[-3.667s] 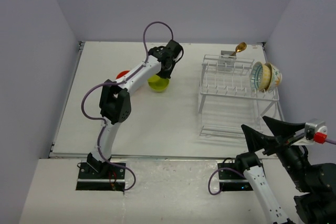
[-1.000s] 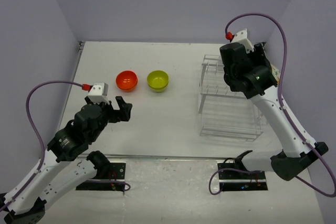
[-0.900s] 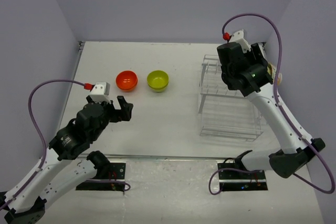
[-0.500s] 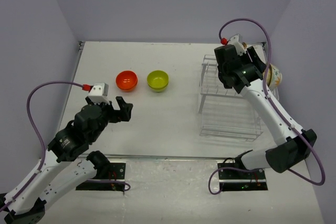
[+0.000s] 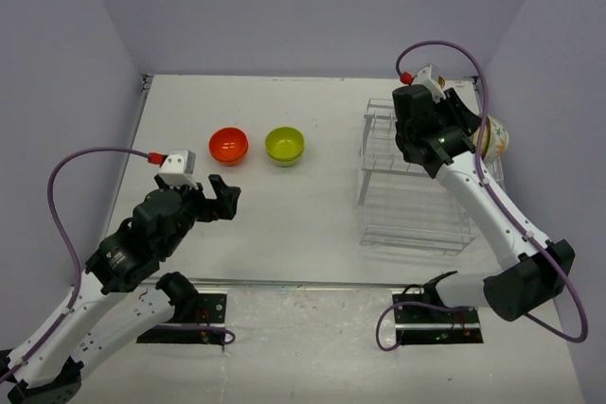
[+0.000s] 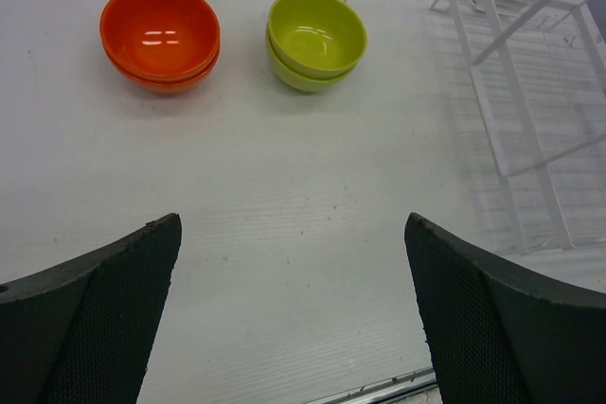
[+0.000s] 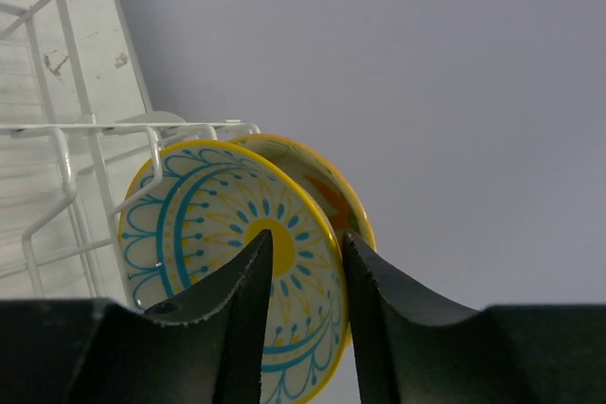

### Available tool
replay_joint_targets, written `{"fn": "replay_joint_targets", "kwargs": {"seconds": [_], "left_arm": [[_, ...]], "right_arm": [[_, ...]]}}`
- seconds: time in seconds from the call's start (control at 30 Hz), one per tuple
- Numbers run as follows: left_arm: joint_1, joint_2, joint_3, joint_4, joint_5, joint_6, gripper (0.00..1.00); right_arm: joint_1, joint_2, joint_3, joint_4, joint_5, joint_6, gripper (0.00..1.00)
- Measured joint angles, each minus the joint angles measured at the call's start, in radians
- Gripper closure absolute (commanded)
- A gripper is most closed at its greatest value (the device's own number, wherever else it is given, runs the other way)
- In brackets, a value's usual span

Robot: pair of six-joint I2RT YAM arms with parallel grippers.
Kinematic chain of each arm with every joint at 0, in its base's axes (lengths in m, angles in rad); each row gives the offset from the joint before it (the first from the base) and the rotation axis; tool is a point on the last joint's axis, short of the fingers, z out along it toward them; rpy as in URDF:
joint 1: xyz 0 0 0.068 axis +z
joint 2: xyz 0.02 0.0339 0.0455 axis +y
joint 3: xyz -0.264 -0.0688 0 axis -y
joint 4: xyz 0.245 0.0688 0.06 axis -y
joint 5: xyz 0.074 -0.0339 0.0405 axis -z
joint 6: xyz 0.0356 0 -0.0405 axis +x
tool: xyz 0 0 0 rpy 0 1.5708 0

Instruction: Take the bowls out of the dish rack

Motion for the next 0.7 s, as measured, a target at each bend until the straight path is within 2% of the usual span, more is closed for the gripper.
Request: {"fn": "replay_joint_targets", "kwargs": {"seconds": [0.07,0.27,0.43,0.6,0.7], "left_arm": [[0.0,0.0,-0.001,0.002,0.001,0.0,0.0],[0.0,-0.003,-0.013,0.006,0.003,0.0,0.0],[0.0,-0.011,-0.015,0.006,0.006,0.0,0.0],[0.0,-0.013,-0.015,0.006,0.008,0.0,0.0],[0.0,-0.013,-0.015,0.006,0.008,0.0,0.0]], "right_arm": [[-0.002,-0.007,-0.01,0.027,0.014,-0.022,0.73],[-0.015,-0.058,-0.082,0.144,0.021,-0.103,0.79],[-0.016,-0.087,-0.152,0.296,0.052,-0.232,0.92],[0.002,-0.101,-0.194,0.392,0.068,-0.336,1.0],[0.006,-0.099,-0.194,0.407,0.071,-0.36,1.0]]}}
